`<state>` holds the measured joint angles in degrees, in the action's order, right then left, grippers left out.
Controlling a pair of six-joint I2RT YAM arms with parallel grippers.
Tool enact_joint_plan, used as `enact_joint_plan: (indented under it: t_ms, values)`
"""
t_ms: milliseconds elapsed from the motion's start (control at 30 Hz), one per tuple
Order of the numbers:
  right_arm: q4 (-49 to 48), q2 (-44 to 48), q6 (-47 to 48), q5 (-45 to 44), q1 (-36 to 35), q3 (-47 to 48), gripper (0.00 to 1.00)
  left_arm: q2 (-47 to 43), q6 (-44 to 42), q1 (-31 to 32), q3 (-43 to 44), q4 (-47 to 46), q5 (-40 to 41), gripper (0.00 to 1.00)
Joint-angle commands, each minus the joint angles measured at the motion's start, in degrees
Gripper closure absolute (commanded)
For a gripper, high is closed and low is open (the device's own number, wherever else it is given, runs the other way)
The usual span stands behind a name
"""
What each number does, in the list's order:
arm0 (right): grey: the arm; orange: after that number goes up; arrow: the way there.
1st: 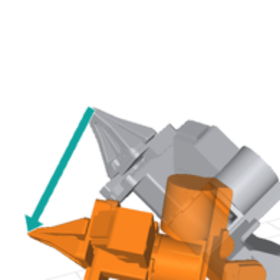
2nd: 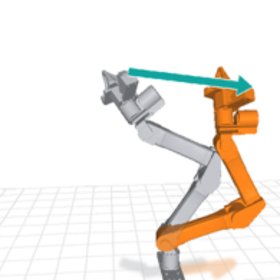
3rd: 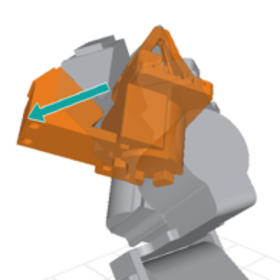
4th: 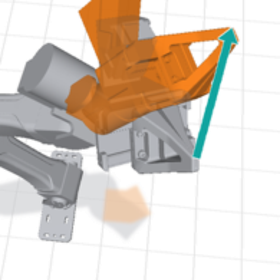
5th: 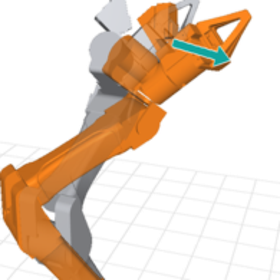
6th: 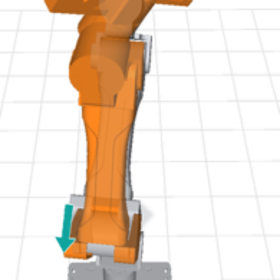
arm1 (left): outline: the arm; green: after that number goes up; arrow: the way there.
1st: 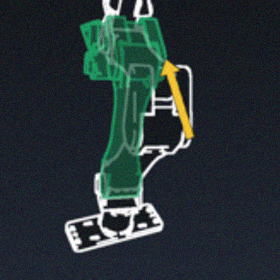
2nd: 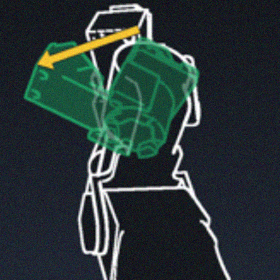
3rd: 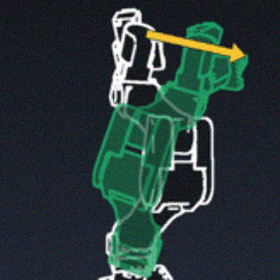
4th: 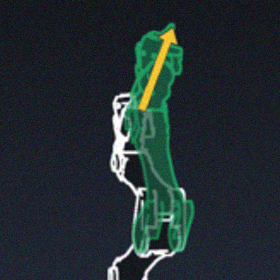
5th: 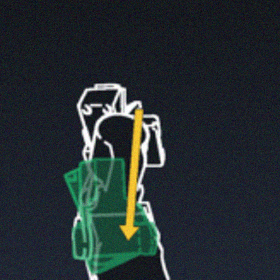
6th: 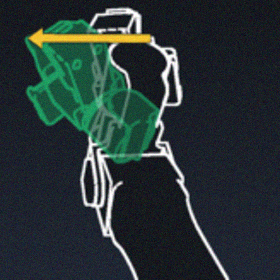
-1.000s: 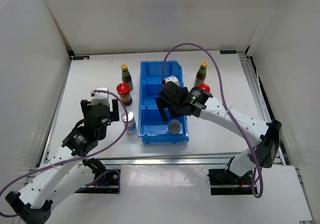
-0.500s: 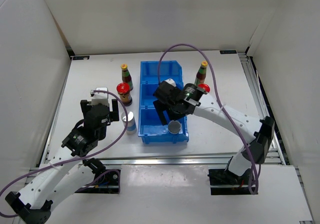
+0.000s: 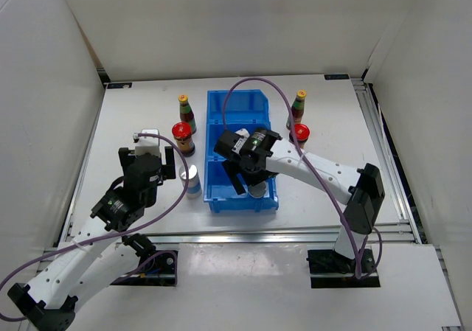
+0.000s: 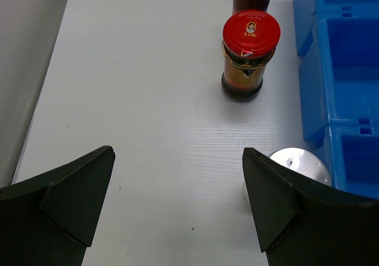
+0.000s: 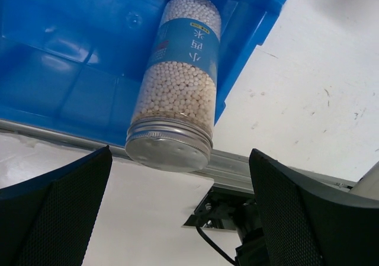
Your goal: Organize the condiment bottles
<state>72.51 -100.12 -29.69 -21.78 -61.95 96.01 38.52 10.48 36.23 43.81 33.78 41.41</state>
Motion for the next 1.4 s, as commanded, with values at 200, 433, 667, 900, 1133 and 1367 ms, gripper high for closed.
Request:
enact_joint_plan:
  t_ms: [200, 433, 667, 900, 1133, 1367]
  values:
    - [2.46, -1.3, 0.6, 1.03, -0.1, 2.69, 0.0, -0.47, -0.29, 0.25, -0.83, -1.17, 0.78, 0.0]
    - [1.93, -2.45, 1.13, 1.04, -0.1, 1.64, 0.0, -0.47, -0.29, 0.25, -0.83, -1.17, 1.31, 0.0]
    - [0.79, -2.98, 1.13, 1.04, -0.1, 0.59, 0.13, -0.47, -0.29, 0.25, -0.83, -1.17, 1.31, 0.0]
    - [0.79, -4.03, 1.66, 2.18, -0.1, 0.06, 0.27, -0.47, -0.29, 0.25, -0.83, -1.17, 1.31, 0.0]
    - [0.26, -4.03, 1.66, 2.18, -0.1, 0.06, 0.36, -0.47, -0.29, 0.25, -0.83, -1.17, 1.83, 0.0]
    - [0.26, -4.56, 2.89, 1.04, 0.95, 1.28, 0.51, -0.47, -0.29, 0.25, -0.83, -1.17, 1.83, 0.0]
